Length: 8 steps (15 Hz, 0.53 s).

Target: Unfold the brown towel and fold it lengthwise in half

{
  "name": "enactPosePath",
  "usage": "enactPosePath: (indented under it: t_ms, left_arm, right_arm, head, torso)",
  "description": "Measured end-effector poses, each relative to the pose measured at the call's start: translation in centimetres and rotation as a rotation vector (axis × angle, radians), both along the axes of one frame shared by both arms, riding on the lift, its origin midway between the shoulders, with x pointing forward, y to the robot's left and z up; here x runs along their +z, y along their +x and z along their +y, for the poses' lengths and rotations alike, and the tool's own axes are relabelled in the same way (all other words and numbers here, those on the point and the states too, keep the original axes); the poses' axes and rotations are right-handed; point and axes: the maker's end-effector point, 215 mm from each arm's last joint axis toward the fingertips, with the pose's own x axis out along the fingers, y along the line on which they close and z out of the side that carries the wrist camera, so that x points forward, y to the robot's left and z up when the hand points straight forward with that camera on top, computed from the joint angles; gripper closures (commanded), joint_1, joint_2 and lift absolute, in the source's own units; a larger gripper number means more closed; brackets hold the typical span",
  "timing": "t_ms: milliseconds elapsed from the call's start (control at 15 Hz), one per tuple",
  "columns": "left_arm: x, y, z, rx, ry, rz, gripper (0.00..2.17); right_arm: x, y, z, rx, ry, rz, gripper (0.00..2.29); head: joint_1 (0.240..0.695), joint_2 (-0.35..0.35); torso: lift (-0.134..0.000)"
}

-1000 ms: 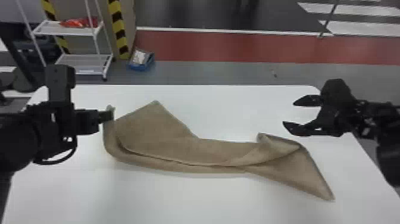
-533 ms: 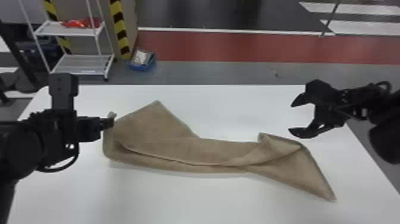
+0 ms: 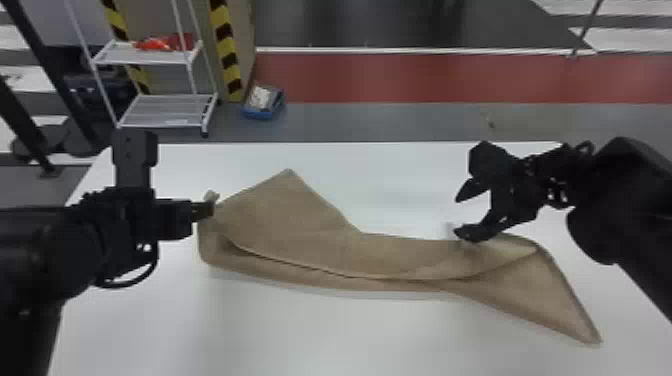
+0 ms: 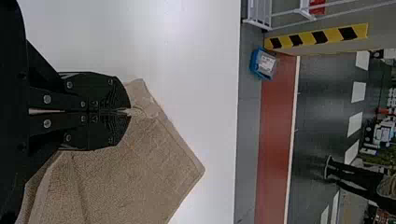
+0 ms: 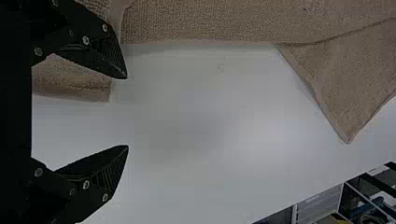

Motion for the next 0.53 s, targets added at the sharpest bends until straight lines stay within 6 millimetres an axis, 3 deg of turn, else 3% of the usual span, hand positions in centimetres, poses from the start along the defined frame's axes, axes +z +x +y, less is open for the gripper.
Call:
enactPosePath:
  t_ms: [533]
  left_arm:
    - [-0.33,-0.3,0.57,-0.003,0.013,0.008,1.43]
  right_arm:
    - [0.58,-0.5,0.06,-0.046,0.059,0.056,0.41]
  head:
    - [0.695,0.038]
  torso:
    - [-0.123]
